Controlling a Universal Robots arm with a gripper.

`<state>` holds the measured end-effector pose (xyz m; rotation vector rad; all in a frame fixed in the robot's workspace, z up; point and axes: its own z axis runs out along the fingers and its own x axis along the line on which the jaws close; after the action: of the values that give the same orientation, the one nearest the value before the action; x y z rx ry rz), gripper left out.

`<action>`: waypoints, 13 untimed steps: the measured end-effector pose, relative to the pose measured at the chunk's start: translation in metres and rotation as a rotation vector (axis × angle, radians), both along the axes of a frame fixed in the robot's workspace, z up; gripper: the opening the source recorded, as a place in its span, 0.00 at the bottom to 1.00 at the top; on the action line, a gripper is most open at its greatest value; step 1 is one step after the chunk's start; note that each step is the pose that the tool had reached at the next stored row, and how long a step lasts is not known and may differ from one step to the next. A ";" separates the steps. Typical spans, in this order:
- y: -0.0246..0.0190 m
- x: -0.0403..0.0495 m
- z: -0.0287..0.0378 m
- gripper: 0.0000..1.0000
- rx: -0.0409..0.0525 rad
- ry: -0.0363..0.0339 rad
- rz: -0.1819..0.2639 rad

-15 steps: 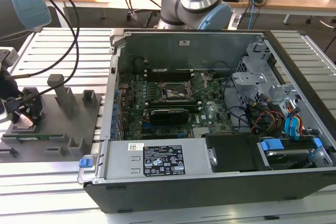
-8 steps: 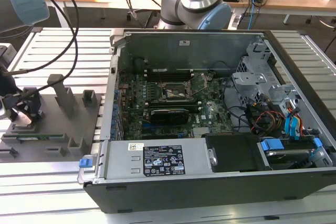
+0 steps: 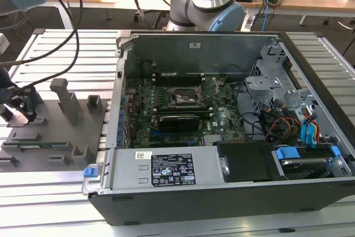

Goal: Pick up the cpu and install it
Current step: 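Pick up the cpu and move it towards the insertion slot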

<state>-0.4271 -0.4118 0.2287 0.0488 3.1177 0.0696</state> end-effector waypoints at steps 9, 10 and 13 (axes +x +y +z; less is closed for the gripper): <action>0.0015 0.0000 0.0222 0.55 0.0000 0.0000 0.000; 0.0018 0.0000 0.0271 0.55 0.0000 0.0000 0.000; 0.0022 0.0000 0.0376 0.55 0.0001 -0.0001 0.000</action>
<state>-0.4271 -0.4096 0.2663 0.0488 3.1177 0.0697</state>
